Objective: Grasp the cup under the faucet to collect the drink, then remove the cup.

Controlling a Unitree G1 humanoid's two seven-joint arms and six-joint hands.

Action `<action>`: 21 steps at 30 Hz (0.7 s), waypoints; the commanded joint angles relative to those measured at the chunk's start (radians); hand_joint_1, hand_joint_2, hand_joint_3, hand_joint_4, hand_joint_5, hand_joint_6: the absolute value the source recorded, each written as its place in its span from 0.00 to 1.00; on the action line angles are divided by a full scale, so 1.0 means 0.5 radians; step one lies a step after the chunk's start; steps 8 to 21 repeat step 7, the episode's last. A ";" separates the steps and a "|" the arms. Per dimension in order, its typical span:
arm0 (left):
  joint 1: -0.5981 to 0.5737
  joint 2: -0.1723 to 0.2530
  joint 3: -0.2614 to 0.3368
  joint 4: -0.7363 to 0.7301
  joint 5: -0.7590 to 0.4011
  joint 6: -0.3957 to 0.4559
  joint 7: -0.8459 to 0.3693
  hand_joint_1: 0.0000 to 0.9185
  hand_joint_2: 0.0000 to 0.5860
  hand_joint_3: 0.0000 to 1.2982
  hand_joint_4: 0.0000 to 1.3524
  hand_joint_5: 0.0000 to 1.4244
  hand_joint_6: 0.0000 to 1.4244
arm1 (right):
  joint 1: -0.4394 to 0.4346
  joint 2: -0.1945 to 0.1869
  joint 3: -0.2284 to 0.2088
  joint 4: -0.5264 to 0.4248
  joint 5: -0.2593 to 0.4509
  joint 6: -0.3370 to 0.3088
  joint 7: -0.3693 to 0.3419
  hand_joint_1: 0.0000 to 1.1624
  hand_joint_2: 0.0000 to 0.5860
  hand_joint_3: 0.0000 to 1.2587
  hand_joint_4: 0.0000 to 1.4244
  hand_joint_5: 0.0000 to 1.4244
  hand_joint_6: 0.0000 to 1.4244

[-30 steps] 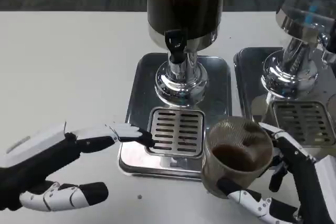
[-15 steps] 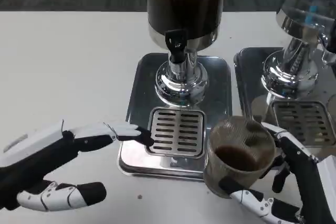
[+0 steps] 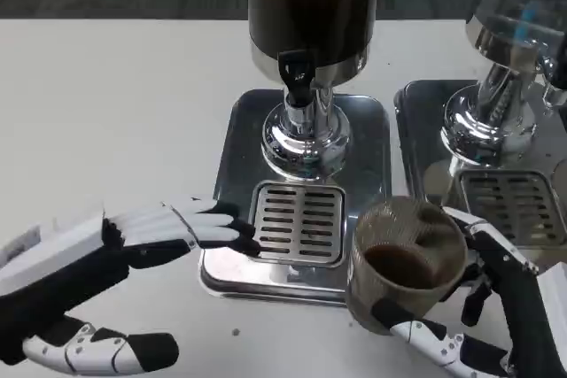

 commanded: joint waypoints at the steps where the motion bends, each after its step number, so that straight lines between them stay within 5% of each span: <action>1: -0.011 0.037 -0.008 0.021 0.024 -0.041 0.060 0.00 0.33 0.19 0.10 0.06 0.08 | -0.003 0.002 -0.015 -0.073 0.035 -0.097 -0.011 0.56 0.40 0.48 0.49 0.58 0.78; 21: -0.004 0.053 -0.018 0.024 0.031 -0.056 0.091 0.00 0.33 0.19 0.10 0.06 0.07 | -0.002 0.005 -0.014 -0.070 0.036 -0.100 -0.011 0.56 0.40 0.49 0.49 0.59 0.78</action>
